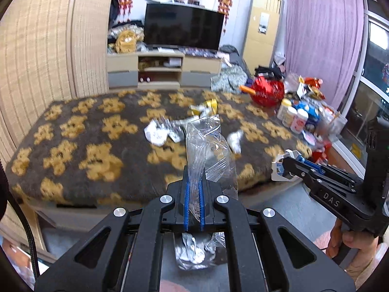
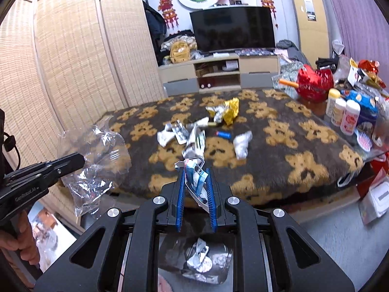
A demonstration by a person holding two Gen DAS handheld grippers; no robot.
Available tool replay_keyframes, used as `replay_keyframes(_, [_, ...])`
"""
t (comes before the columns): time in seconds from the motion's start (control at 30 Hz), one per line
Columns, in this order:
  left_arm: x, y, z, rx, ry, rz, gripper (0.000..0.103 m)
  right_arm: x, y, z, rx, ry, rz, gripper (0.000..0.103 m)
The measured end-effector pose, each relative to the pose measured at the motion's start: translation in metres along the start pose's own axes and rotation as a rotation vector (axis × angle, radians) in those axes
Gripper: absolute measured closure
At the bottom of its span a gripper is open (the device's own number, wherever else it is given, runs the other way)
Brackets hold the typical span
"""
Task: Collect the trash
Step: 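Carry both held items over the black bin and open both tools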
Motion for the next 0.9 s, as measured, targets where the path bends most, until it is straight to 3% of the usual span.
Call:
replay_keyframes(0.37, [0.071, 0.004, 0.080, -0.024, -0.227, 0.047, 0.098, 0.049, 0.017, 0.068, 0.051, -0.196, 0.024, 0.082])
replay_keyframes(0.8, [0.133, 0.004, 0.137, -0.027, -0.384, 0.062, 0.093, 0.100, 0.035, 0.118, 0.119, -0.368, 0.028, 0.081])
replay_keyframes(0.83, [0.135, 0.003, 0.139, -0.031, -0.390, 0.064, 0.093, 0.102, 0.036, 0.119, 0.127, -0.376, 0.029, 0.078])
replay_keyframes(0.9, [0.138, 0.002, 0.139, -0.030, -0.395, 0.059, 0.083, 0.105, 0.039, 0.122, 0.141, -0.384, 0.027, 0.066])
Point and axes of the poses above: each gripper's, at about its wrist camera, not at the fingertips, and x roughly the way its jaws point, y to its right, z to its underside, the point moved 2 cm from there along x, roughly the way its jaws point, and after that the axes turned 2 degrees about y, right-handed, at the moved point
